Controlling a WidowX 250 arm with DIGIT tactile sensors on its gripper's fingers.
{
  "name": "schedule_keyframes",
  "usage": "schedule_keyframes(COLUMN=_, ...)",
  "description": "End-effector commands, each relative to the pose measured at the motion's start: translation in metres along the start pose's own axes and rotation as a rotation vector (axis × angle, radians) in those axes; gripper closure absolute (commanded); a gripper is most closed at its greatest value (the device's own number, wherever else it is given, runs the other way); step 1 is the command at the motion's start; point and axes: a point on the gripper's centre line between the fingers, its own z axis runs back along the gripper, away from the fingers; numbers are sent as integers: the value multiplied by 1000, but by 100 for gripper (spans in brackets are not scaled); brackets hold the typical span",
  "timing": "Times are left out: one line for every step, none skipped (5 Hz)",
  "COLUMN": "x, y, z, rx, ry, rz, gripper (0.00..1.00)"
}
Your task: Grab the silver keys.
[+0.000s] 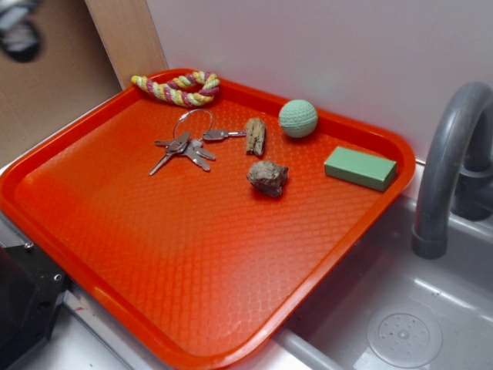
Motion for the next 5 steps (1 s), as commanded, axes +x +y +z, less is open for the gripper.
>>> schedule_keyframes(x=60, y=31, z=-54, rx=72, ry=-14, rz=-64, gripper=0)
schedule_keyframes(x=78, y=35, z=-95, rx=85, ry=50, rz=-97, gripper=0)
schedule_keyframes(x=94, y=46, z=-114, rx=111, ry=87, rz=-67, gripper=0)
schedule_keyframes(x=101, y=45, z=-139, rx=123, ry=166, rz=-8, gripper=0)
schedule_keyframes(x=106, y=41, z=-161, rx=167, ry=228, rz=-31, gripper=0)
